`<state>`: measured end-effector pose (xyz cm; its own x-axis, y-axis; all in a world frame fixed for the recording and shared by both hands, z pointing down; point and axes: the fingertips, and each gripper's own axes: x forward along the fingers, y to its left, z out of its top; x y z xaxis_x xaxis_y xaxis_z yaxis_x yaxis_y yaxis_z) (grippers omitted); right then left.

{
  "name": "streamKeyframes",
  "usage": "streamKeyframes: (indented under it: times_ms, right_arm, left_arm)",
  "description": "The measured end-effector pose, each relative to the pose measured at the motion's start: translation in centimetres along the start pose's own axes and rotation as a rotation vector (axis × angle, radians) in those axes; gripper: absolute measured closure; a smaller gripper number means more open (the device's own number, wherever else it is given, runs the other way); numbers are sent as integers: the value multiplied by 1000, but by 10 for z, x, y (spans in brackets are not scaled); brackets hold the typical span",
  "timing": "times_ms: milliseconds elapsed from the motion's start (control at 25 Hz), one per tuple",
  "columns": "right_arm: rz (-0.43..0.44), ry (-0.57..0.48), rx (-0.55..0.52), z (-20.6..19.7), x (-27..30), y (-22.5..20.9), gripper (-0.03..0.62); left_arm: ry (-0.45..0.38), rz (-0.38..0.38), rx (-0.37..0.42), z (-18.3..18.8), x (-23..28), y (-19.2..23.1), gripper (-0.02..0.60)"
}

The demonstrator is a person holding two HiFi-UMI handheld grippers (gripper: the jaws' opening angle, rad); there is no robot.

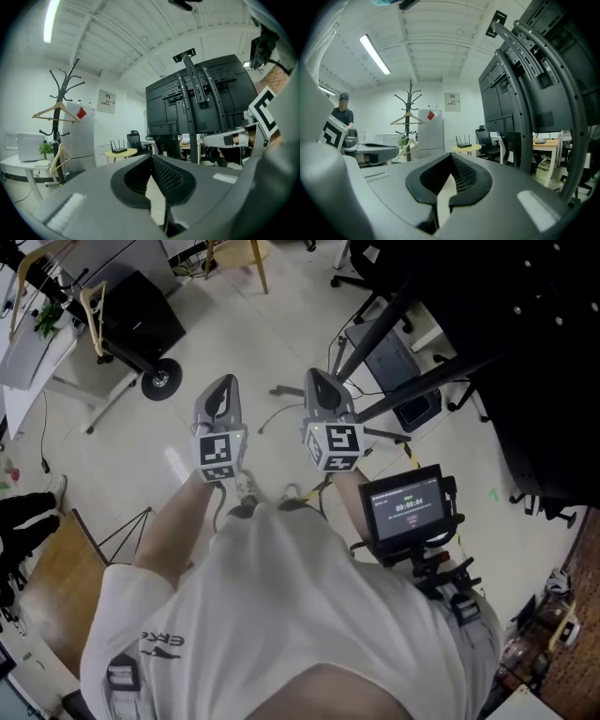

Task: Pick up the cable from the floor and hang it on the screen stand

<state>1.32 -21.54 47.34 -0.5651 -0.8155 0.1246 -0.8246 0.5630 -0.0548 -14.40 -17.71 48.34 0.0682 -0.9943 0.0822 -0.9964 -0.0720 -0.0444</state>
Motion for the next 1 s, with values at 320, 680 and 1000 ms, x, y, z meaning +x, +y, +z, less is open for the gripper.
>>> streamKeyframes:
  times_ms: [320, 680, 1000]
  right_arm:
    - [-76, 30, -7, 2, 22, 1, 580]
    - [-125, 103, -31, -22, 11, -20, 580]
    - [-94, 235, -12, -88, 56, -40, 580]
  left_arm:
    - [23, -81, -7, -2, 28, 14, 580]
    - [113, -144, -15, -37, 38, -6, 580]
    - [218, -136, -16, -95, 81, 4, 580]
